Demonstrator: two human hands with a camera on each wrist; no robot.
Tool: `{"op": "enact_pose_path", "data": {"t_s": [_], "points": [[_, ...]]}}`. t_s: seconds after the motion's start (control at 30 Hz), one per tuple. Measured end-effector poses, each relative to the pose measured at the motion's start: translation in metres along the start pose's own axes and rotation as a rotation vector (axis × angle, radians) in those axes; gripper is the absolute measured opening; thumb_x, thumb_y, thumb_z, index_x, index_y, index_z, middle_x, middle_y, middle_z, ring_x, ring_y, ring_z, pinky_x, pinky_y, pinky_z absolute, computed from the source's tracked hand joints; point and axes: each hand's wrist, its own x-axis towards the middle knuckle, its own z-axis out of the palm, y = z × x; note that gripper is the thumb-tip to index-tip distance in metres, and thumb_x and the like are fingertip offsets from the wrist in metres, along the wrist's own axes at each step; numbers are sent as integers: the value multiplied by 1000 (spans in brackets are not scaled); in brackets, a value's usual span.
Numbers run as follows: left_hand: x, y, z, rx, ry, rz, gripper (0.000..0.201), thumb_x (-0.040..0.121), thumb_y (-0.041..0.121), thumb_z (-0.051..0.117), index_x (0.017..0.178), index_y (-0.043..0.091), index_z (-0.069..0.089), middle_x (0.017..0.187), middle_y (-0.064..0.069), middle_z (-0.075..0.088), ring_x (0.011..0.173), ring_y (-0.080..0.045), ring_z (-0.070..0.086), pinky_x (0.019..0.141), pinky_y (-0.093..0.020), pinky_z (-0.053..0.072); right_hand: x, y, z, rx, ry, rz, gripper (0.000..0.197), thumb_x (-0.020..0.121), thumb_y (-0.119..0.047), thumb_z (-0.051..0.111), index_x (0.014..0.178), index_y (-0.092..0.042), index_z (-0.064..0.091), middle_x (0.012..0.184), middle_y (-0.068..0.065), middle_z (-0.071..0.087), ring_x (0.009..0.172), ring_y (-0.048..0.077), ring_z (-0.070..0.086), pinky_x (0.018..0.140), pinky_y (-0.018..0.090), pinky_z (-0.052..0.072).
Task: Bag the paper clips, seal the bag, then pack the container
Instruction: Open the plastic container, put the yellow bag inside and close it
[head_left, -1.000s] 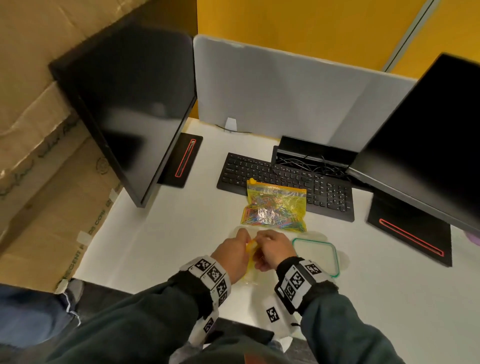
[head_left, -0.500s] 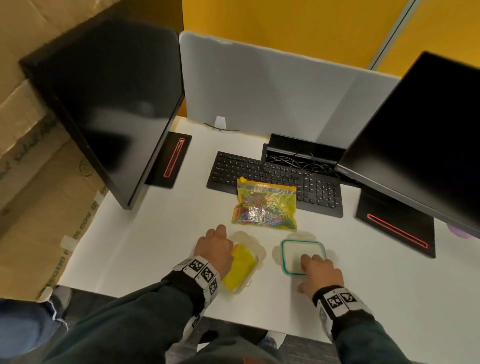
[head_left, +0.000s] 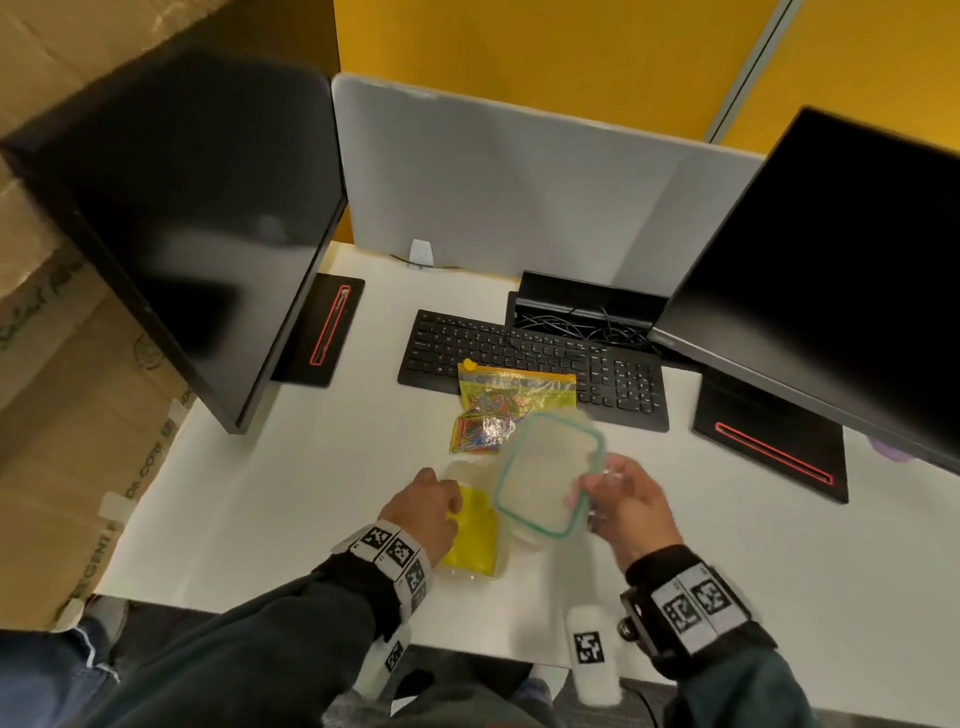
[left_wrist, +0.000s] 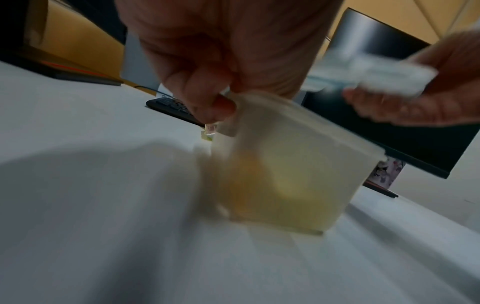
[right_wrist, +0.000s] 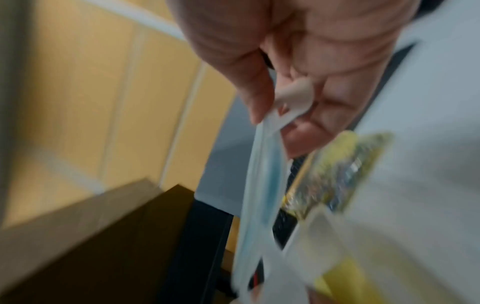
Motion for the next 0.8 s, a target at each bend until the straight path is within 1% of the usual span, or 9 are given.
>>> {"op": "enact_pose_path", "data": {"t_s": [0.07,0.13,0.2,0.3,0.37,0.43,0.53,0.67,0.8], "points": [[0,0,1,-20,-20,33,20,81,15,52,101,16,58,93,-1,37,94,-28,58,73,-28,43,6,15,9,111,-149,240,22,91,5,43,88,-12,56,58,5,65,54,21,58,52,26,48],[-1,-1,-1,-52,-23,54,26,80,13,52,105,10,57,93,-7,41,96,-31,57,80,-32,47,10,32,15,2,-185,334,22,90,5,46,85,-13,58,70,7,62,57,19,59,51,25,50],[-5,-4,-3,-169,5,61,37,78,18,58,114,14,53,95,-8,48,96,-29,57,83,-32,47,12,42,17,-136,-172,326,20,89,4,49,87,-13,58,77,6,58,63,18,55,52,25,48],[-12,-10,-6,-386,10,104,67,73,21,68,131,35,37,96,2,56,91,-16,57,81,-25,45,15,40,20,-213,-193,297,21,87,5,53,85,-15,58,78,5,56,65,17,55,45,22,47],[-12,-13,-6,-441,-22,113,77,72,20,70,133,43,28,98,7,60,87,-12,60,79,-23,47,17,37,21,-262,-211,264,23,87,5,55,82,-17,57,78,5,54,63,17,54,41,19,46],[-10,-16,-7,-462,-25,88,75,73,19,69,132,43,28,94,7,61,80,-11,63,77,-21,50,18,33,23,-318,-225,234,18,88,3,55,88,-14,55,79,7,52,59,17,53,39,18,46],[-10,-20,-8,-577,-46,32,63,73,15,70,123,35,38,97,4,65,70,-3,62,66,-11,46,20,28,26,-383,-256,202,14,89,1,55,95,-12,52,83,11,50,56,18,52,41,20,48],[-8,-25,-7,-637,-41,-4,44,72,12,72,109,24,51,107,-5,67,76,-11,62,74,-22,52,22,26,27,-446,-272,167,12,88,-2,57,92,-12,52,82,11,54,58,17,57,44,22,51],[-11,-24,-6,-790,-92,-42,41,76,10,67,113,24,59,105,-1,66,83,-12,60,61,-22,50,25,25,22,-421,-259,188,15,86,-1,60,93,-11,52,78,8,55,60,18,57,46,25,51]]}}
